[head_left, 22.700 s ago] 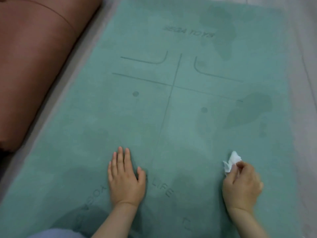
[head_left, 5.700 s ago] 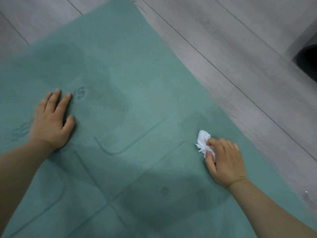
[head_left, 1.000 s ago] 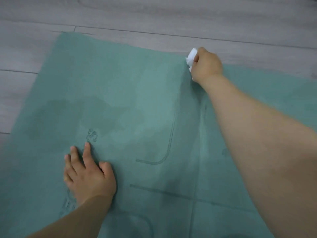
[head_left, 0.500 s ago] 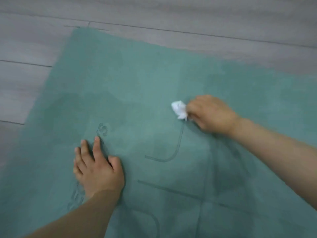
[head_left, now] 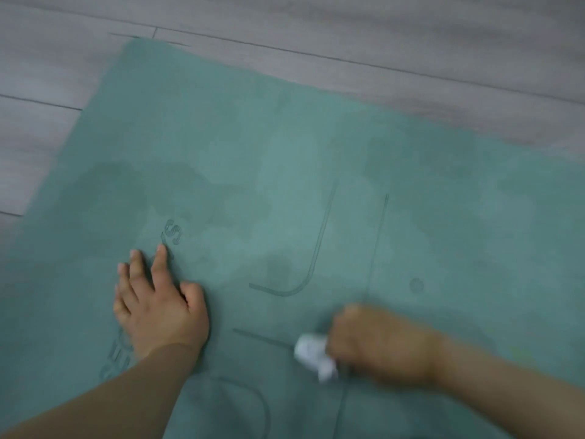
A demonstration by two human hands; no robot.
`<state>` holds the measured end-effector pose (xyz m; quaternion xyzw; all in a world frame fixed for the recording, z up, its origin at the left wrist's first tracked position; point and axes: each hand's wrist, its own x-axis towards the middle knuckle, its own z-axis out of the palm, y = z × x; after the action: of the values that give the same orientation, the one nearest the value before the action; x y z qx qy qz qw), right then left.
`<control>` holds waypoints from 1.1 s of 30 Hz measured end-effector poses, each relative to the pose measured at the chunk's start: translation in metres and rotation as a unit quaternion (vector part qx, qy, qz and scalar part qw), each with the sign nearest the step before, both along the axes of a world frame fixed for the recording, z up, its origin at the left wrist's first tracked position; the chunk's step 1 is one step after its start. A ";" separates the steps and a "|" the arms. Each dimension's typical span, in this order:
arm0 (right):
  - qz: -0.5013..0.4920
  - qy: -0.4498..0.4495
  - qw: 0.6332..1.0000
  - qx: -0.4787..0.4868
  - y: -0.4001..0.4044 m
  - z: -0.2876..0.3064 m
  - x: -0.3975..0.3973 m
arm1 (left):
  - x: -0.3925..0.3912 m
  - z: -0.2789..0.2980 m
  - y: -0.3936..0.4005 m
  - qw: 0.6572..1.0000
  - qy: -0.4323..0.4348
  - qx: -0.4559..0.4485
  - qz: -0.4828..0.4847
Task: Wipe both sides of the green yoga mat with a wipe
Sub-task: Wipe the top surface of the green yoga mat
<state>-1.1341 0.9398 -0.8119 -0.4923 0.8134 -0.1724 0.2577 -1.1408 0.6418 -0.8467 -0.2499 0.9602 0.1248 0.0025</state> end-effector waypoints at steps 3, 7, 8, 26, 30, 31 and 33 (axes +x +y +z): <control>-0.187 0.193 0.963 -0.026 0.033 -0.016 -0.119 | 0.000 -0.001 -0.001 1.000 -0.004 -0.001 0.001; -0.587 0.208 0.781 0.053 0.084 -0.010 -0.221 | 0.001 -0.003 -0.001 1.000 -0.004 -0.009 -0.002; -0.611 0.196 0.765 0.050 0.080 -0.013 -0.214 | 0.001 -0.003 -0.001 1.000 -0.004 -0.009 -0.003; -0.646 0.150 0.736 0.137 0.092 -0.001 -0.235 | 0.002 -0.004 -0.001 1.000 -0.001 0.006 -0.001; -0.585 0.155 0.791 0.087 0.053 -0.006 -0.192 | 0.000 -0.001 -0.001 1.000 0.000 -0.001 -0.005; -0.560 0.154 0.813 0.054 0.040 -0.008 -0.162 | 0.001 -0.001 -0.001 1.000 0.001 0.001 -0.006; -0.518 0.136 0.844 0.033 0.013 -0.007 -0.085 | 0.001 -0.002 0.000 1.000 0.004 0.007 -0.003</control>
<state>-1.2194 0.9529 -0.8188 -0.0091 0.9820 -0.1855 0.0334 -1.1403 0.6420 -0.8486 -0.2467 0.9599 0.1328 0.0006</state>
